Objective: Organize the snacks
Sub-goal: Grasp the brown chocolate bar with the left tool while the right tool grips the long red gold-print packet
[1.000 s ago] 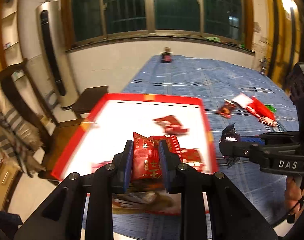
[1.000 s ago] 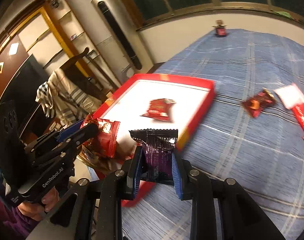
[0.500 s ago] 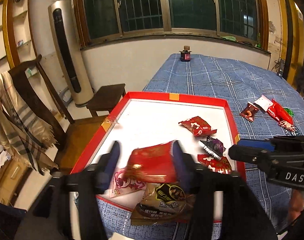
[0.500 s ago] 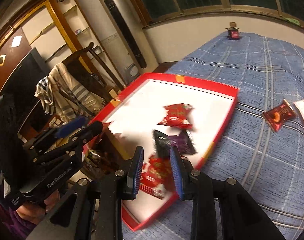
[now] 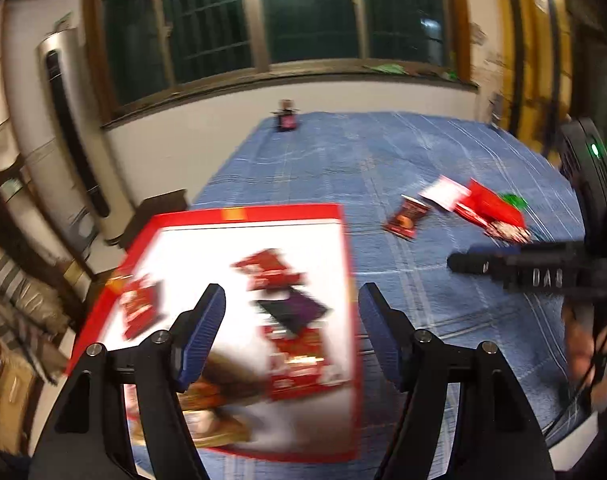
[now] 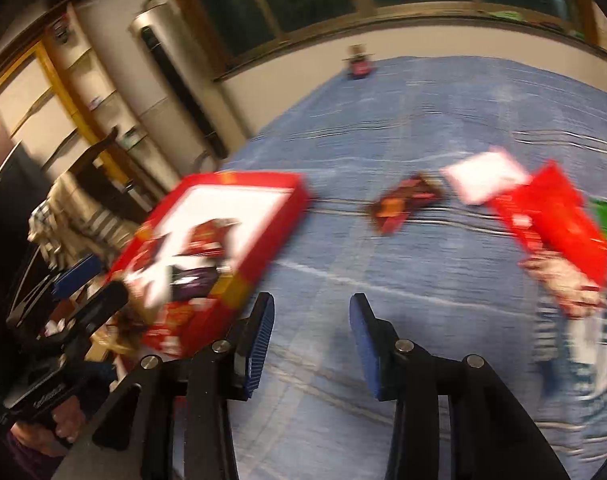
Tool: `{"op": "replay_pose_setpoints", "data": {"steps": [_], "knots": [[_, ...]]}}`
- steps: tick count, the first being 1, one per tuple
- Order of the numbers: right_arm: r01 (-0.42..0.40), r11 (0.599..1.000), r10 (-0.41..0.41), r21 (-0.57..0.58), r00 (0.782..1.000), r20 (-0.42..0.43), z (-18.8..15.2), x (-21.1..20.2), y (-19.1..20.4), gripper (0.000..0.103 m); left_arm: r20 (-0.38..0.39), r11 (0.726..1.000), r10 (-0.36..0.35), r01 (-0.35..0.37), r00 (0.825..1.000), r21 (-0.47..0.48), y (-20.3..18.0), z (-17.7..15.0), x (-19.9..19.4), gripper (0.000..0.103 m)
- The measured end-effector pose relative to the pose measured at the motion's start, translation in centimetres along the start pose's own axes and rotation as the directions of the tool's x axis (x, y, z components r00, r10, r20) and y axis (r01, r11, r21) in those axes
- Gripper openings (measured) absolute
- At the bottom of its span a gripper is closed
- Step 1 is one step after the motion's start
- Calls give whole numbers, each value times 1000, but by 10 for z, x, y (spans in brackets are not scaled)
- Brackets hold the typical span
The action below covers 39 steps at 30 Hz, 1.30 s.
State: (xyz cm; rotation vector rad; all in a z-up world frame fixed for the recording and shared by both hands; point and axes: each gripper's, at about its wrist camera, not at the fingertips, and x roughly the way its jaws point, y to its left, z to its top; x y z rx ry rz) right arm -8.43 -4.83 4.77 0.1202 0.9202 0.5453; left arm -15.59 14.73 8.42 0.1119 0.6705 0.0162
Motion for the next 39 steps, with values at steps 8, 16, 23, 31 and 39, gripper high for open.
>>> {"op": "replay_pose_setpoints", "data": {"steps": [8, 16, 23, 31, 39], "knots": [[158, 985, -159, 74, 987, 7, 10, -34, -100, 53, -93, 987, -108, 118, 990, 110, -62, 26, 36, 69], [257, 966, -257, -19, 966, -22, 32, -32, -149, 58, -186, 977, -120, 149, 975, 154, -93, 72, 106, 69], [249, 962, -258, -114, 964, -69, 48, -8, -160, 63, -261, 934, -143, 218, 955, 283, -123, 86, 152, 68], [165, 973, -190, -158, 969, -158, 55, 10, -157, 79, -361, 884, -222, 343, 906, 317, -132, 94, 185, 68], [193, 963, -218, -187, 968, -127, 47, 20, -149, 78, -395, 875, -257, 385, 882, 292, -141, 92, 201, 69]]}}
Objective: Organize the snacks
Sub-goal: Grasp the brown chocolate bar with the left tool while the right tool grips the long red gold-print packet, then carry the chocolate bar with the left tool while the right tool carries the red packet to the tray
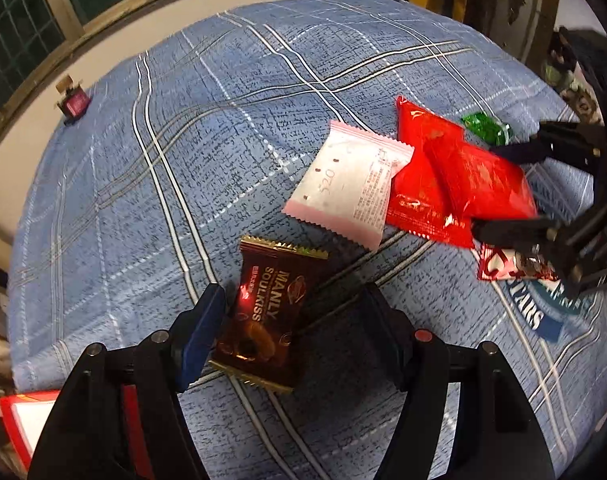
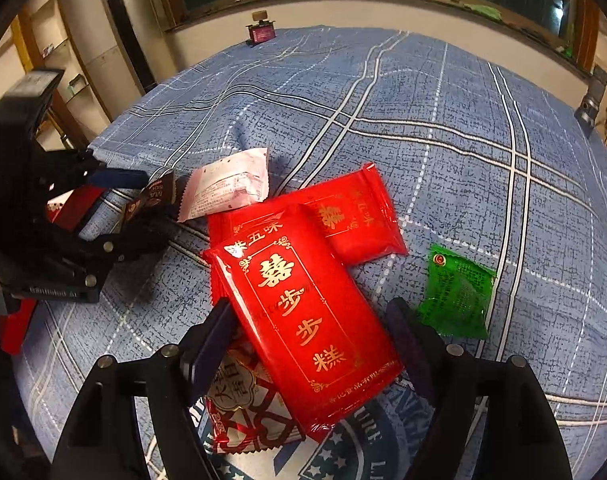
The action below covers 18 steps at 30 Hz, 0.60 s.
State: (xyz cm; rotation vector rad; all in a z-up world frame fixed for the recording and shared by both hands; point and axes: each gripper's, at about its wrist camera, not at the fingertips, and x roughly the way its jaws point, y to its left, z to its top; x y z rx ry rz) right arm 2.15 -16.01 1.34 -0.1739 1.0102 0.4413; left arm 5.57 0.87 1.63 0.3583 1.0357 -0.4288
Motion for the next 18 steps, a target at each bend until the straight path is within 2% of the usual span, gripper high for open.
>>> {"op": "replay_pose_setpoints", "data": {"steps": [1, 3, 4, 5, 7, 11, 18], "knots": [[11, 1000, -11, -6, 1000, 7, -1, -1, 1, 74, 1, 1000, -12, 12, 1000, -18, 1, 0, 1, 67], [21, 1000, -21, -5, 1000, 14, -3, -2, 2, 66, 11, 998, -46, 47, 999, -38, 2, 0, 1, 49], [29, 1000, -29, -4, 999, 13, -3, -3, 2, 59, 15, 996, -78, 79, 997, -52, 1, 0, -1, 33], [36, 999, -36, 0, 999, 10, -4, -4, 2, 54, 14, 996, -74, 74, 997, -56, 0, 0, -2, 32], [26, 999, -26, 23, 1000, 0, -6, -7, -1, 51, 16, 998, -45, 45, 999, -46, -8, -3, -4, 31], [-18, 996, 19, 84, 1000, -12, -15, -16, -4, 50, 18, 996, -52, 53, 998, -68, -19, -15, -12, 30], [-149, 972, 151, 182, 989, 3, -50, -45, 4, 50, 32, 993, -43, 46, 999, -105, -50, -65, -42, 31]]}}
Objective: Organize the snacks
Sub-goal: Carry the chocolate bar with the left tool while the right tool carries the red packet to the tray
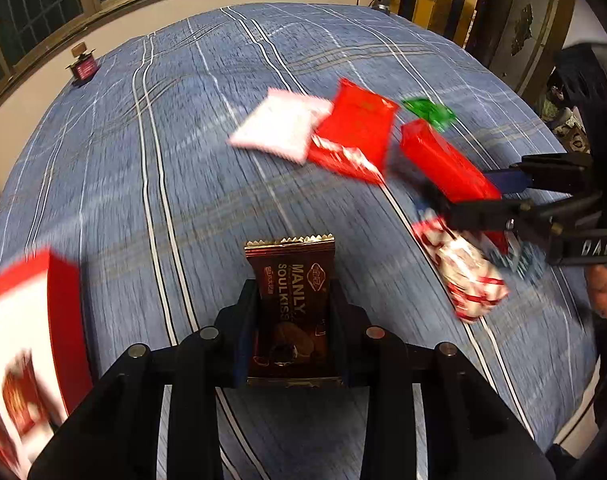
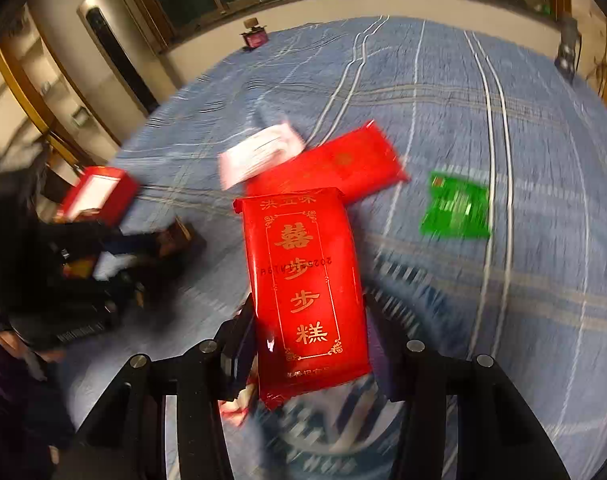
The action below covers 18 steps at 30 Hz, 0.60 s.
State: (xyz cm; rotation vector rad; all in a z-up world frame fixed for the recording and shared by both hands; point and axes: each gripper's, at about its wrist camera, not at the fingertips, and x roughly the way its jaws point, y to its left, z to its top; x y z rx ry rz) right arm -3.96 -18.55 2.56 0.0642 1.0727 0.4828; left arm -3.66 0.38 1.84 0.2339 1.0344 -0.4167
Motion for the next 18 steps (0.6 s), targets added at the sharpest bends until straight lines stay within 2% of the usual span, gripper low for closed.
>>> {"op": "replay_pose_setpoints", "data": {"steps": [6, 11, 18], "knots": [[-116, 992, 116, 50, 993, 7, -28, -17, 25, 50, 36, 999, -11, 12, 999, -43, -13, -33, -28, 31], [-167, 984, 166, 55, 986, 20, -45, -20, 57, 50, 90, 997, -5, 12, 996, -76, -18, -63, -56, 31], [-201, 979, 202, 42, 979, -3, -58, -4, 100, 50, 146, 990, 71, -51, 987, -133, -10, -98, -87, 31]]}}
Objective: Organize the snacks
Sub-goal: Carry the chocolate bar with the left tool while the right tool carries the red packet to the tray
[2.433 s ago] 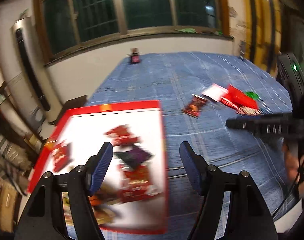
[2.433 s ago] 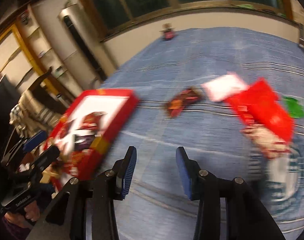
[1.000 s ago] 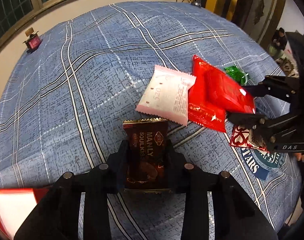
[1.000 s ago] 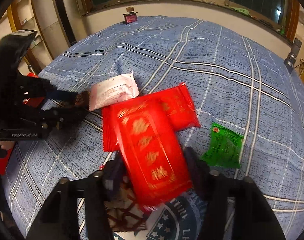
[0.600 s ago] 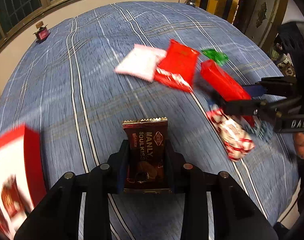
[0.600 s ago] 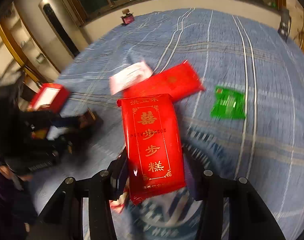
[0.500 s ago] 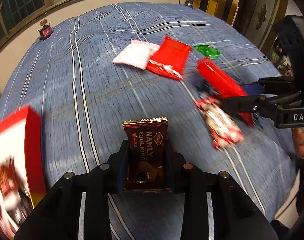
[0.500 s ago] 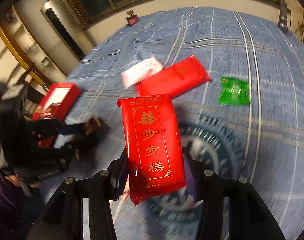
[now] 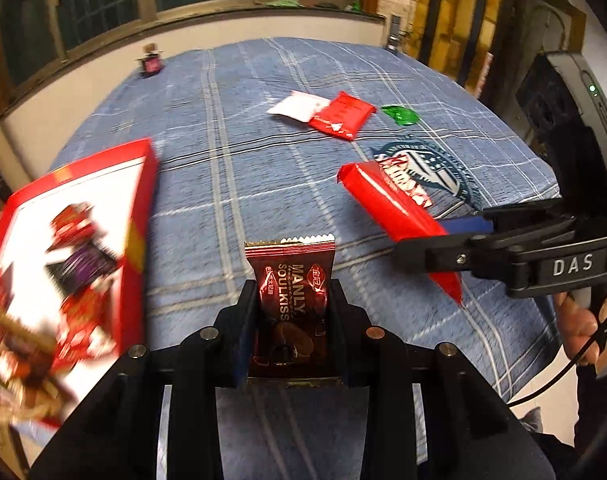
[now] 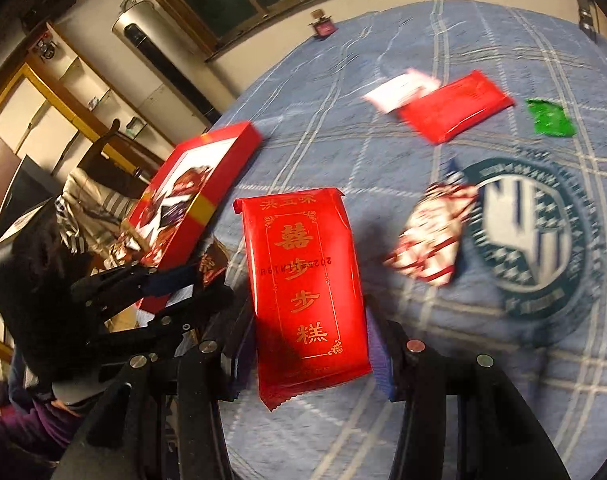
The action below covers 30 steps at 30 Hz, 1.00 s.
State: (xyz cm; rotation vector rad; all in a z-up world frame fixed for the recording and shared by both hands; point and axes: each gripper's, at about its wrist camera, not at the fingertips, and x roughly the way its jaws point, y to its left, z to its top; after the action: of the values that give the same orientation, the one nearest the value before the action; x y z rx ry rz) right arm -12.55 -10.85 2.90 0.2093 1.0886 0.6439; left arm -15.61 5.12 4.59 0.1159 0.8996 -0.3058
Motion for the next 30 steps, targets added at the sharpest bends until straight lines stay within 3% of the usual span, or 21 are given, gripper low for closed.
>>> {"op": "replay_pose_setpoints", "data": {"steps": [8, 14, 22, 30], "knots": [[-8, 999, 6, -54, 999, -51, -3, 27, 43, 50, 48, 993, 77, -72, 996, -94, 37, -29, -30, 31], [-27, 994, 19, -107, 997, -80, 3, 46, 78, 50, 96, 975, 157, -139, 983, -175, 76, -38, -56, 31], [-69, 980, 50, -189, 993, -105, 10, 63, 124, 50, 131, 932, 273, -228, 953, -281, 131, -50, -82, 31], [-138, 961, 106, -240, 984, -142, 23, 88, 169, 50, 100, 893, 353, -303, 930, -333, 176, -53, -79, 31]]}}
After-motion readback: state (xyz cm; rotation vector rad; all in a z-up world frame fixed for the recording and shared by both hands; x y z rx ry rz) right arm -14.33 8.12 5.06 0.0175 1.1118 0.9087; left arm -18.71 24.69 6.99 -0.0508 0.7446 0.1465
